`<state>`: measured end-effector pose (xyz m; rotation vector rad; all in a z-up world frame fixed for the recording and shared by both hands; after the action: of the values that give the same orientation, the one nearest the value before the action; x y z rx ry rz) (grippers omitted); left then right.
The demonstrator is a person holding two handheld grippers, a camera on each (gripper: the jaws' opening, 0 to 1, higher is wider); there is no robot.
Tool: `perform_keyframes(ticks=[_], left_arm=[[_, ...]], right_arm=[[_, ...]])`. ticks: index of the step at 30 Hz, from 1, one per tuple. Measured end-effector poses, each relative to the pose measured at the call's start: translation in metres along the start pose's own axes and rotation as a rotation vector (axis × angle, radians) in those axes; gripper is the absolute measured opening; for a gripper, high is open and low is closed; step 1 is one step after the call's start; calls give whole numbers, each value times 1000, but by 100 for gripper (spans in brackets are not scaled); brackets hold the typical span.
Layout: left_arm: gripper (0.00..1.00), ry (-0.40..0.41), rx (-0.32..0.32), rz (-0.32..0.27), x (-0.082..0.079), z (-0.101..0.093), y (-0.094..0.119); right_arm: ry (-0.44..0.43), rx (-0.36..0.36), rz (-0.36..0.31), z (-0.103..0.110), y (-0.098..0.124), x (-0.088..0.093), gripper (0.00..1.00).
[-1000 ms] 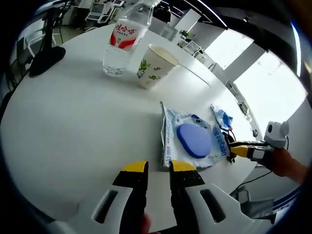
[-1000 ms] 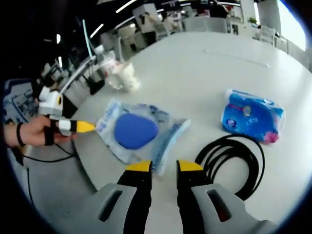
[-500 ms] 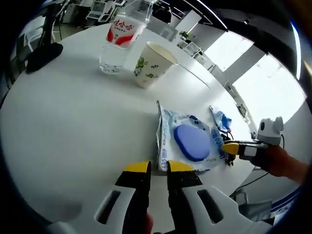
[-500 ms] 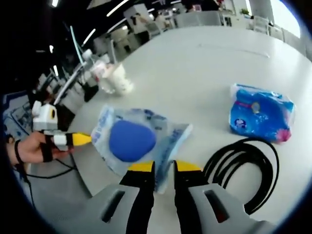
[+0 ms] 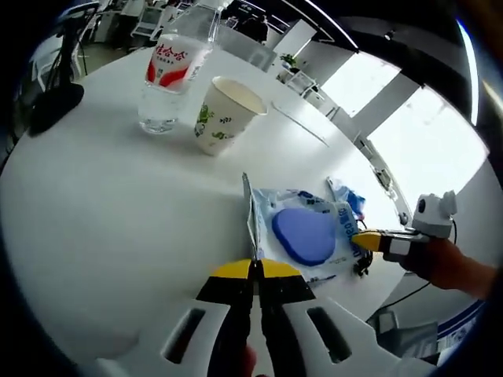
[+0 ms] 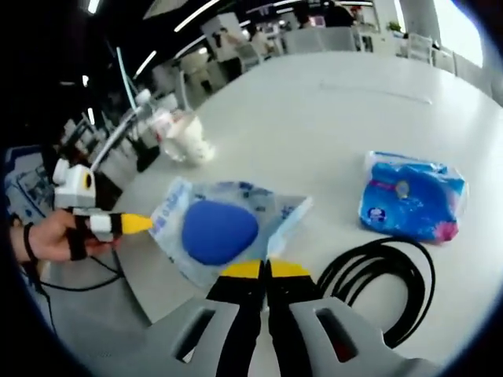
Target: Arrange the tabletop items into an orderly group along one side of the table until the central work area is clear of visible clutter.
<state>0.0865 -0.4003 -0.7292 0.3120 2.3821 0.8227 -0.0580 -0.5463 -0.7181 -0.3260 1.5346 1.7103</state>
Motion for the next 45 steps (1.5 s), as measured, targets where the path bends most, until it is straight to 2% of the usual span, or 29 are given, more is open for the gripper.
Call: perform_keyframes(ticks=[9, 19, 38, 45], left_arm=[[0, 9, 37, -37, -30, -23, -18], [0, -8, 40, -70, -61, -38, -32], [0, 24, -9, -95, -77, -34, -51], [0, 42, -37, -86, -76, -25, -61]], right_arm=[[4, 24, -48, -20, 9, -25, 0], [22, 32, -58, -36, 5, -43, 0], [40, 23, -32, -57, -23, -61, 0], [43, 12, 4, -61, -39, -54, 0]])
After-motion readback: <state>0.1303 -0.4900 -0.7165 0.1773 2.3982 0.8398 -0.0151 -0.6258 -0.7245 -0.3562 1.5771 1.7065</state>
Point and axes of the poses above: the point that each gripper's makers call its tool centre point, and the gripper's own axes: y roughly backward along the fingers, z roughly to its left, x roughly out of its underside, the point moved 2 cm from there along y, roughly backward along the fingers, and after that the axes turned 8 degrees about y, right-handed, at the moved point
